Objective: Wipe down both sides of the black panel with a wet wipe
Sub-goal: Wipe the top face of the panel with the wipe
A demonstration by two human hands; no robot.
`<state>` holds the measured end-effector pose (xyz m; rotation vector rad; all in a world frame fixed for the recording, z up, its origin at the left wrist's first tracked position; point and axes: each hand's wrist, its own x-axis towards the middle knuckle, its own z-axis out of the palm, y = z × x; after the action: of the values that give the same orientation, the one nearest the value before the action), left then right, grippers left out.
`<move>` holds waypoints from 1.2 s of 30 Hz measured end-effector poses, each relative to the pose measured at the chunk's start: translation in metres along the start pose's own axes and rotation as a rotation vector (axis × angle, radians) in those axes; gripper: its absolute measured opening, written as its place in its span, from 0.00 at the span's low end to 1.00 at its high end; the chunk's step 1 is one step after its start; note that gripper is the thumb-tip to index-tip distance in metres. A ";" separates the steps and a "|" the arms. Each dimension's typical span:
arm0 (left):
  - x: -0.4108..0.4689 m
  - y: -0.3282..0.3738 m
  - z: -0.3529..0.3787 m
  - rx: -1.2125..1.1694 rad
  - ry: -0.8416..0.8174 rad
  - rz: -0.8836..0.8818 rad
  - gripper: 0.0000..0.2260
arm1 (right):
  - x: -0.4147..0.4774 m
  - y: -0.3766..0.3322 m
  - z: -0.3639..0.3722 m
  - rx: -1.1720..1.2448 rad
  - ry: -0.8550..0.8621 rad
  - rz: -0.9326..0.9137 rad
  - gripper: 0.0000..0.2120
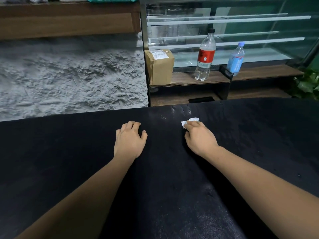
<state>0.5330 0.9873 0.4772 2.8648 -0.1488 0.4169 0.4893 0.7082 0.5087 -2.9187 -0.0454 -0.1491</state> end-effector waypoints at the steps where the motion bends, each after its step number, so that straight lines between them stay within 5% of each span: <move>1: 0.000 0.000 0.001 0.000 0.006 0.002 0.23 | 0.003 -0.001 0.003 0.013 0.000 0.016 0.17; 12: -0.001 -0.001 0.003 0.005 0.025 0.008 0.23 | 0.047 -0.037 0.024 -0.412 -0.089 -0.134 0.20; 22: 0.000 -0.001 0.003 0.006 0.035 0.000 0.22 | 0.069 -0.109 0.047 0.108 -0.039 -0.224 0.22; 31: -0.001 -0.001 0.004 0.008 0.059 -0.004 0.18 | 0.086 -0.104 0.048 0.119 -0.074 -0.452 0.20; 36: 0.000 -0.001 0.004 0.002 0.049 -0.008 0.20 | 0.104 -0.076 0.037 0.095 -0.101 -0.415 0.20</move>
<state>0.5336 0.9870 0.4735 2.8530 -0.1278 0.4860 0.5927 0.7926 0.5003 -2.7799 -0.6557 -0.0627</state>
